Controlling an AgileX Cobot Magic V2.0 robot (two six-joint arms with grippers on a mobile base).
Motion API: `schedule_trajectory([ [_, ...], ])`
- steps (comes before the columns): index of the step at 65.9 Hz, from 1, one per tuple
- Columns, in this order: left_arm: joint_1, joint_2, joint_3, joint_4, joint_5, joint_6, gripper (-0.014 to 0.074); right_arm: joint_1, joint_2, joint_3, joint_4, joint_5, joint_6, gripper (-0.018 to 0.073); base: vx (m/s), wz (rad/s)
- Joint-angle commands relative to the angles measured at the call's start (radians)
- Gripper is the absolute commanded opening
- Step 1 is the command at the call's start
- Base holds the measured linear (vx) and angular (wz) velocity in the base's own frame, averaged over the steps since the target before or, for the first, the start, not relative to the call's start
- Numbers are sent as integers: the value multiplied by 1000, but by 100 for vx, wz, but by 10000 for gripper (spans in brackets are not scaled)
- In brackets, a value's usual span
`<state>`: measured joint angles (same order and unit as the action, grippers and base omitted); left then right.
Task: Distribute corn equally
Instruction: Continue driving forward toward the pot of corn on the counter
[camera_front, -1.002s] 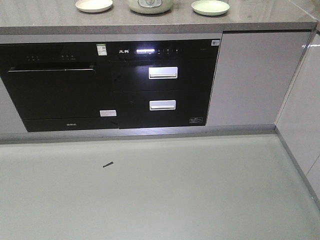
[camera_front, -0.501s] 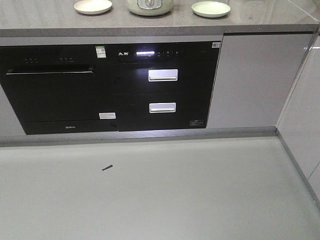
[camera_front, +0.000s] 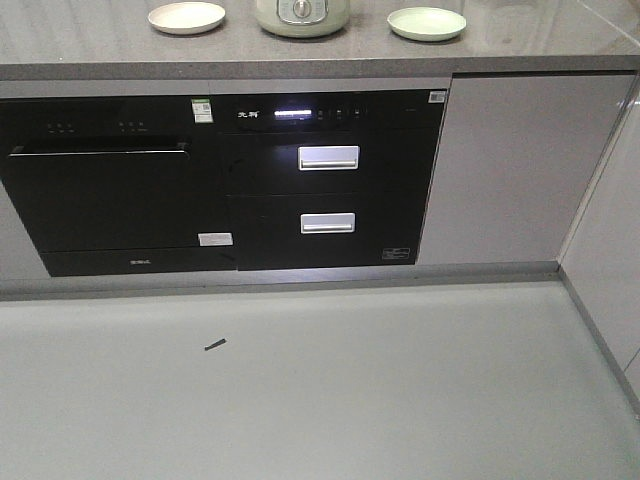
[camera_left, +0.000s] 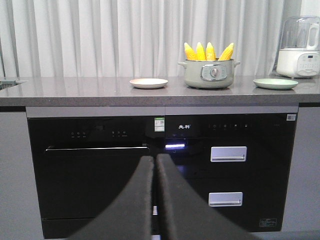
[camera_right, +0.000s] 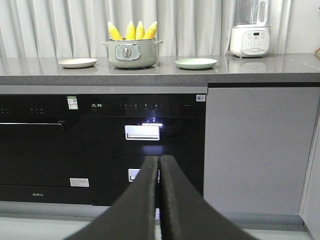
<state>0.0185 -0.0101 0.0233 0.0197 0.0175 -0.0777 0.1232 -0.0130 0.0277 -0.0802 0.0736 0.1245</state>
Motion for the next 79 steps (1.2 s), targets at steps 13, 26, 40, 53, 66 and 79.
schedule_trajectory([
  [13,2,-16,14,-8,-76,-8,-6,-7,-1,11,-9,-74,-2,-1,8,2],
  [26,2,-16,14,-8,-76,-8,-6,-7,-1,11,-9,-74,-2,-1,7,2],
  [40,2,-16,14,-8,-76,-8,-6,-7,-1,11,-9,-74,-2,-1,7,1],
  [53,2,-16,14,-8,-76,-8,-6,-7,-1,11,-9,-74,-2,-1,7,-1],
  [66,2,-16,14,-8,-76,-8,-6,-7,-1,11,-9,-74,-2,-1,7,0],
  [79,2,-16,14,-8,-76,-8,-6,-7,-1,11,-9,-74,-2,-1,6,-1],
])
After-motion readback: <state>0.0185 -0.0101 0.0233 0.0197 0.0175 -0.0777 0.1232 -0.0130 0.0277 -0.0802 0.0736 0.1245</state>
